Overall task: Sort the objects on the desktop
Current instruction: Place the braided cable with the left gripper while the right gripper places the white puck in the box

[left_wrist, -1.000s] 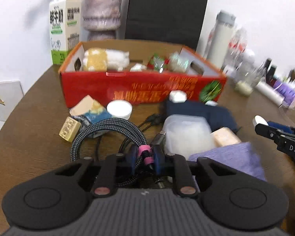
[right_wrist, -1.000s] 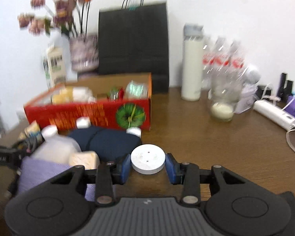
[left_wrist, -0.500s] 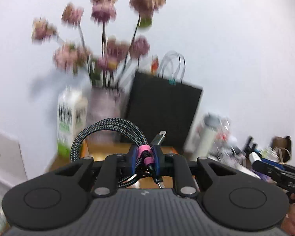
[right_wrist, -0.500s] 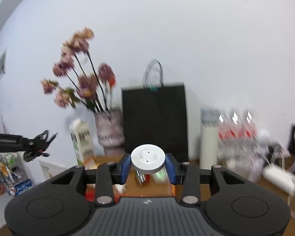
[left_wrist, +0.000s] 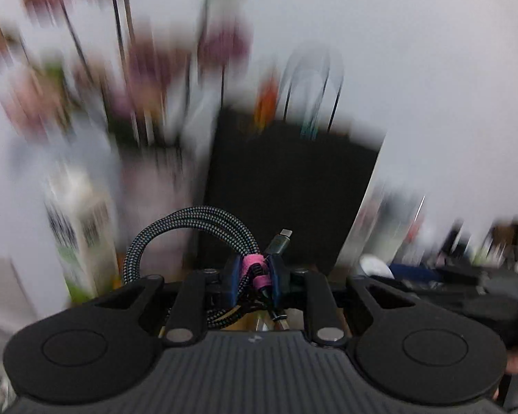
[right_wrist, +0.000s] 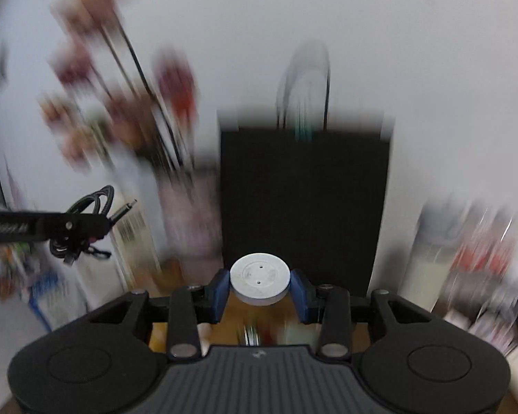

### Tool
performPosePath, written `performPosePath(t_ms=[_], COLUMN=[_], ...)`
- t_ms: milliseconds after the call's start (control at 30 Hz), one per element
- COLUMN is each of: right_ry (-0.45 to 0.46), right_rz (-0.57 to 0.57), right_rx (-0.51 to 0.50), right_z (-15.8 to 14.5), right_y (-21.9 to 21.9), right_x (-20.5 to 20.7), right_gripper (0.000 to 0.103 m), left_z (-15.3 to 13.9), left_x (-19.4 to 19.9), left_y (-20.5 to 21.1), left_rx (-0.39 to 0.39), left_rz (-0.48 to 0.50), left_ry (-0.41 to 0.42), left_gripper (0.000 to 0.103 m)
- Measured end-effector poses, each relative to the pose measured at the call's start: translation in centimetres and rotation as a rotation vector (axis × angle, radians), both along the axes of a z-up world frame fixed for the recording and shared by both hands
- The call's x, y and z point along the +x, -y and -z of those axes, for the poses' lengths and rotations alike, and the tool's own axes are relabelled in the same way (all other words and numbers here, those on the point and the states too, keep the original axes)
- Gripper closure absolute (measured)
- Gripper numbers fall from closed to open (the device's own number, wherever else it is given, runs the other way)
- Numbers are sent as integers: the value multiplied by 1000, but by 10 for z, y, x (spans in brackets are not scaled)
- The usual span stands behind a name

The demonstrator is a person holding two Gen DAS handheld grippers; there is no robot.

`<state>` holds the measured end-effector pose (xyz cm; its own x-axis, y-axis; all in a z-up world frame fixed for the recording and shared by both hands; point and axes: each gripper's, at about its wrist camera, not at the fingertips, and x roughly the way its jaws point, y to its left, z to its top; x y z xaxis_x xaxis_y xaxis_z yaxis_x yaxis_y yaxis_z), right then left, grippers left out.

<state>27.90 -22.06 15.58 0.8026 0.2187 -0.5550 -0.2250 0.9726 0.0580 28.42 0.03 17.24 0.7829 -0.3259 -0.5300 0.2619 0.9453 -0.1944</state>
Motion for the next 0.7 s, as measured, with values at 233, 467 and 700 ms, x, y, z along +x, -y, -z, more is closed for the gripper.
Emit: performPosePath(t_ms=[233,467,700], right_ry=[-236,-252,-177], right_rz=[-11,-8,32], right_rx=[-103,-122,-65], right_z=[110,135,109], right_y=[-28,-34,-18], right_x=[45,49,29], right_gripper=[66,66,57], left_z=[134,158,128], left_x=[60,62,39], left_y=[24,48,29], left_rx=[112,230,173], left_rz=[25,71,41], left_ry=[-243,-270,-231], left_gripper=[84,77,55])
